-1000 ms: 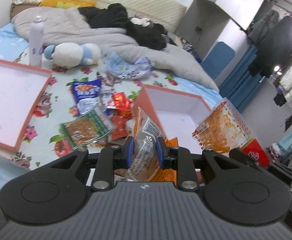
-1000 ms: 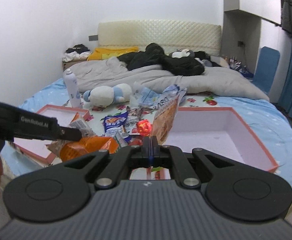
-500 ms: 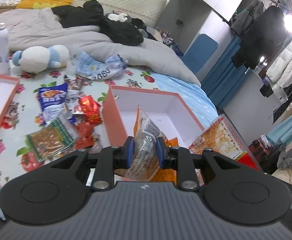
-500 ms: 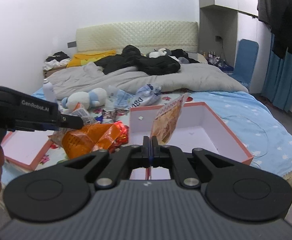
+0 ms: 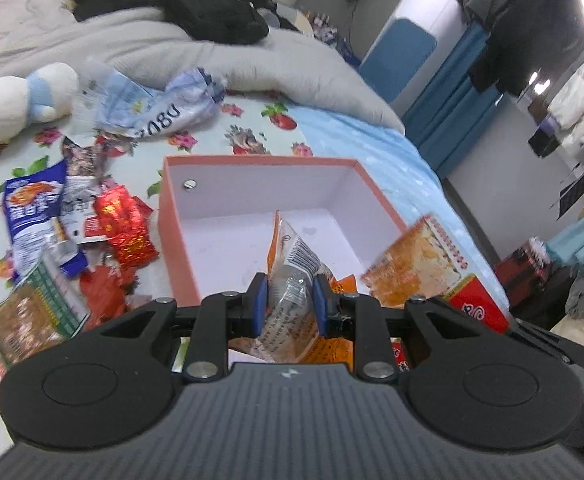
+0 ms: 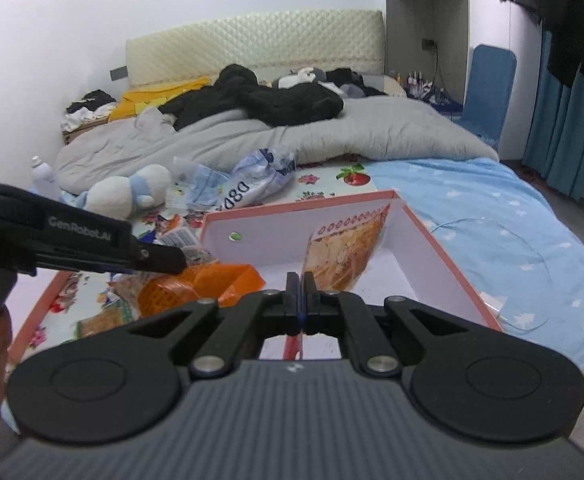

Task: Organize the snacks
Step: 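Carry both held snacks into the pink box and open both grippers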

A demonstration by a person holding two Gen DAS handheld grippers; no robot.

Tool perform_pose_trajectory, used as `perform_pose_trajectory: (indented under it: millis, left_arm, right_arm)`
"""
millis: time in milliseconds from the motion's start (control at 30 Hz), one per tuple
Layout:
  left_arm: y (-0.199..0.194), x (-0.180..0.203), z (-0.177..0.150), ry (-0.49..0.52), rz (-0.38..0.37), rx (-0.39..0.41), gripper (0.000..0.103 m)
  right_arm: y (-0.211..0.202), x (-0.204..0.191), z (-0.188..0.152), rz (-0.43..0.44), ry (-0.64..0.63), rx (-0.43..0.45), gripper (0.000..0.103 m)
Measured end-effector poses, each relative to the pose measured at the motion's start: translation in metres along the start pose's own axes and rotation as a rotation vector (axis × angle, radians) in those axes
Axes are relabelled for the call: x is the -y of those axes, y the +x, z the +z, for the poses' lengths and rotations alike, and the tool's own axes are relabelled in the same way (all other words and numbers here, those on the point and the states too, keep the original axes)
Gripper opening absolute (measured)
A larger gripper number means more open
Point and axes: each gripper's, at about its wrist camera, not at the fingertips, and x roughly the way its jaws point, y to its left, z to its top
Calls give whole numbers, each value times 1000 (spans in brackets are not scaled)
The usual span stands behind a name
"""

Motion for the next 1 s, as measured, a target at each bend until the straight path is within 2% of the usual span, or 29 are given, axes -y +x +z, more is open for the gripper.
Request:
perform_pose_trajectory:
  millis: [233,367,433,500,533,567,600,667,1000]
  left_arm:
    - [62,-8,13,1,3,-78,28]
    - [83,-14,15,-15,-18,-113,29]
    - [87,-14,14,-21,-1,-120,29]
    - [90,-15,15,-24,3,-139,43]
    - [89,-15,15,-22,-1,-139,49]
    - [86,-14,14,-19,0,-130,60]
    - [81,-13,14,-10,1,-118,67]
    - [70,-9,13,16,-4,-96,68]
    - [-16,3,-4,68,11,-1,68]
  right_arm:
    - [55,19,-4,8,26,-79,3]
    - [76,26,-6,1,43,-109,6]
    - [82,31,-6,2,69,-114,7]
    - [86,35,-6,5,84,-127,9]
    - [87,36,-7,3,89,-141,11]
    - [88,38,-8,2,96,-154,21]
    - [87,40,-10,-1,109,-158,39]
    - [81,41,-13,-23,126,-156,54]
    - [21,20,-18,-6,136,-107,53]
